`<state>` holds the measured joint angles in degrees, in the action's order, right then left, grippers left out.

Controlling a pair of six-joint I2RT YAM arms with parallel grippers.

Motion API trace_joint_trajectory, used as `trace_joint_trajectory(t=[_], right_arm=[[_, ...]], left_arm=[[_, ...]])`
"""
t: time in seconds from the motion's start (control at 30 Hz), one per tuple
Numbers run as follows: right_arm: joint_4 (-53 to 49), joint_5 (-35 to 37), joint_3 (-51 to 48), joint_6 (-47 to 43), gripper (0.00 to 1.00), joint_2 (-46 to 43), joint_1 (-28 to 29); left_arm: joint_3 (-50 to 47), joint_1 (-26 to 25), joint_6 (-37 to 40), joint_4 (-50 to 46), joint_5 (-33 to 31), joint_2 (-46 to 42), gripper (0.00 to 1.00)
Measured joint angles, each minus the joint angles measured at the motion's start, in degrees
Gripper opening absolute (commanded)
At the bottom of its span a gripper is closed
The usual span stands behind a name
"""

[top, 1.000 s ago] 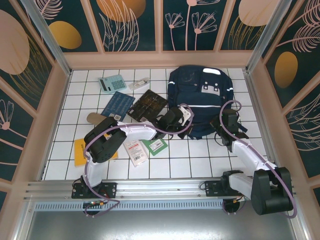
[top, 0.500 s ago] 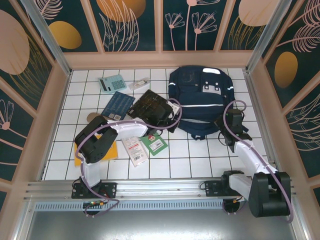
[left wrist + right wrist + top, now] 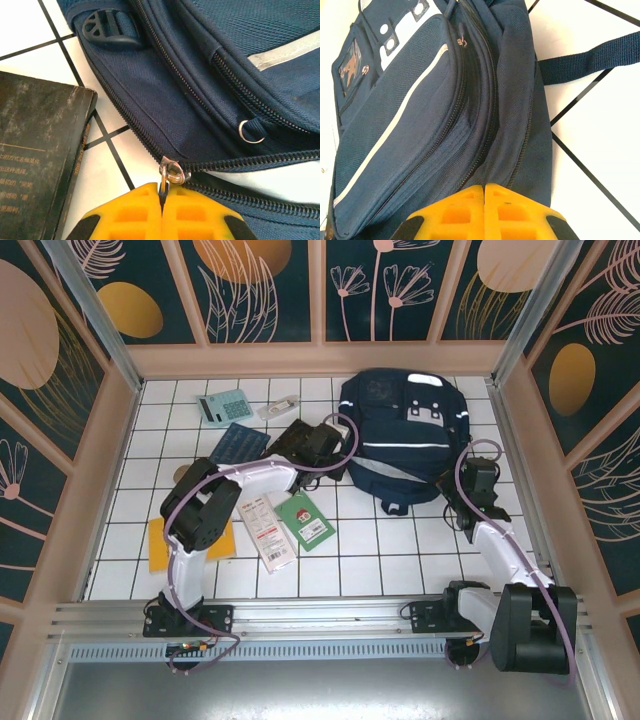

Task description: Pack books, pencil case, and school supplies into a backpack

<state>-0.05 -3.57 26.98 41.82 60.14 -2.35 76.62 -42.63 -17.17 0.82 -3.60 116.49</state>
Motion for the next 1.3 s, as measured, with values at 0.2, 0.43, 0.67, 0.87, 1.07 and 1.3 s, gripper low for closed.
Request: trace_joint_trajectory(t=[0.2, 0.43, 0.67, 0.87, 1.07, 1.3], right_arm=[[-0.4, -1.2, 1.6, -1.8, 0.0, -0.1, -0.3], [-0.7, 1.0, 2.0, -2.6, 0.0, -3.4, -3.0], [-0.9, 0.2, 2.4, -4.0, 0.0, -4.0, -4.7], [0.2, -3.8, 2.3, -5.5, 0.44, -4.5, -2.3], [2.9, -5.9, 2.3, -9.0, 0.48, -5.6, 8.6], [3.6, -5.5, 2.2, -5.4, 0.48, -3.8, 20.1]], left_arm=[[4.2, -0.1, -0.3, -3.3, -3.7, 2.2, 0.0], [18.1, 3.2, -5.0, -9.2, -13.3, 12.9, 0.0], [17.9, 8.5, -7.0, -8.8, -11.8, 13.8, 0.0], [5.2, 7.0, -8.4, -3.8, -7.1, 5.0, 0.0], [-0.8, 2.0, -9.3, -1.4, -5.8, -1.1, 0.0], [-7.0, -4.5, -11.9, 1.6, -4.9, -5.3, 0.0]])
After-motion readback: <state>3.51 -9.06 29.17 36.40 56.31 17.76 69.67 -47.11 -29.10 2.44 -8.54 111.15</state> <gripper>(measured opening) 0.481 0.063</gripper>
